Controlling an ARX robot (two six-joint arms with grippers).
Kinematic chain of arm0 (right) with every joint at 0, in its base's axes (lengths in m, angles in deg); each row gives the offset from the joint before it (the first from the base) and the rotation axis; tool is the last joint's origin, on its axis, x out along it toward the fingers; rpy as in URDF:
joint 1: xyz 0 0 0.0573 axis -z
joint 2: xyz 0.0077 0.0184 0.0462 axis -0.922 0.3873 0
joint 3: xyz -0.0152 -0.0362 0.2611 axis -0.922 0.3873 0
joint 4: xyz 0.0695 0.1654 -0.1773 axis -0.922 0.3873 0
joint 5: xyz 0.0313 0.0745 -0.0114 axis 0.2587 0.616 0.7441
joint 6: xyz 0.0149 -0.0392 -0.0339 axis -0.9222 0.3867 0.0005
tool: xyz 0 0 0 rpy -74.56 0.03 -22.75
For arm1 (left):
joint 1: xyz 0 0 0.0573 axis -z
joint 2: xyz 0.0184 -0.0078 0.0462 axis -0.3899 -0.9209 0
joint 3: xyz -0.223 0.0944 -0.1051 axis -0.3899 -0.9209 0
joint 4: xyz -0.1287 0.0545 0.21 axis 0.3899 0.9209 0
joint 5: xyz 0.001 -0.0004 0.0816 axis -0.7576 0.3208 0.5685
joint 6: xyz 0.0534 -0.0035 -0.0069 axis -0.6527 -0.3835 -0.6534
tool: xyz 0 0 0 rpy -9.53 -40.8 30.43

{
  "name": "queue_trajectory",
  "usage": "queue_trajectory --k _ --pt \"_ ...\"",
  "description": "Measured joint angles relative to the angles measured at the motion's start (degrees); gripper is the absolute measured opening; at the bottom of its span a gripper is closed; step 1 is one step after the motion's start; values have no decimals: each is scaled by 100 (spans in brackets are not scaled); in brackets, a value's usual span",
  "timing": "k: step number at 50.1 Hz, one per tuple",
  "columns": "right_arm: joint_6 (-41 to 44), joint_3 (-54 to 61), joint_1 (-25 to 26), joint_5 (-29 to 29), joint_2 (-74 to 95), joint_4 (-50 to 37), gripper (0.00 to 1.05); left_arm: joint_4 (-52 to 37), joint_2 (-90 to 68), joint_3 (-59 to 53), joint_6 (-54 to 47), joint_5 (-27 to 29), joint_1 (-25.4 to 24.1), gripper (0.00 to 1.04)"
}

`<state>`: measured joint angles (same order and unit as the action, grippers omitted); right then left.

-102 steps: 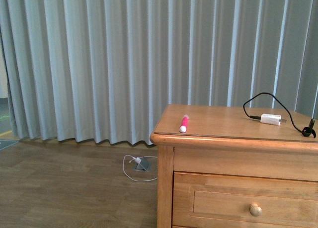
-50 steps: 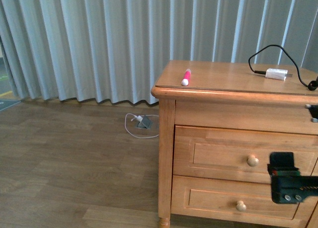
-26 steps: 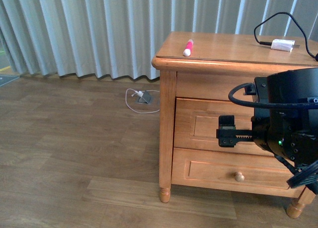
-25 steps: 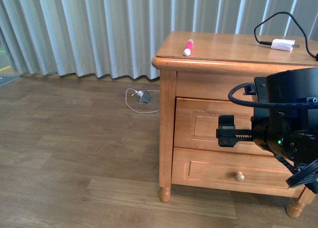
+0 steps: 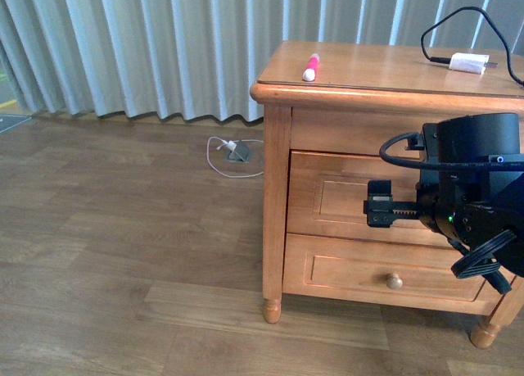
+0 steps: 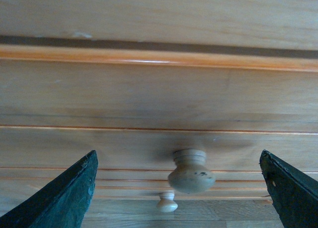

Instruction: Place pink marker in drawer with both arms

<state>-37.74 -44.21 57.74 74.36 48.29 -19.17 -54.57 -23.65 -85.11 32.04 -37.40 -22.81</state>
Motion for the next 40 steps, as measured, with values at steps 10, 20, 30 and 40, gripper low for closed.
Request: queue_trajectory --k 10,20,30,40 --pt "90 -76 68 2 142 4 96 0 0 0 2 0 0 99" --pt "149 -122 94 22 219 -13 96 0 0 0 0 -2 0 99" --pt "190 -122 109 9 219 -33 88 0 0 0 2 -2 0 99" --pt "175 -122 146 22 240 11 56 0 0 0 0 0 0 99"
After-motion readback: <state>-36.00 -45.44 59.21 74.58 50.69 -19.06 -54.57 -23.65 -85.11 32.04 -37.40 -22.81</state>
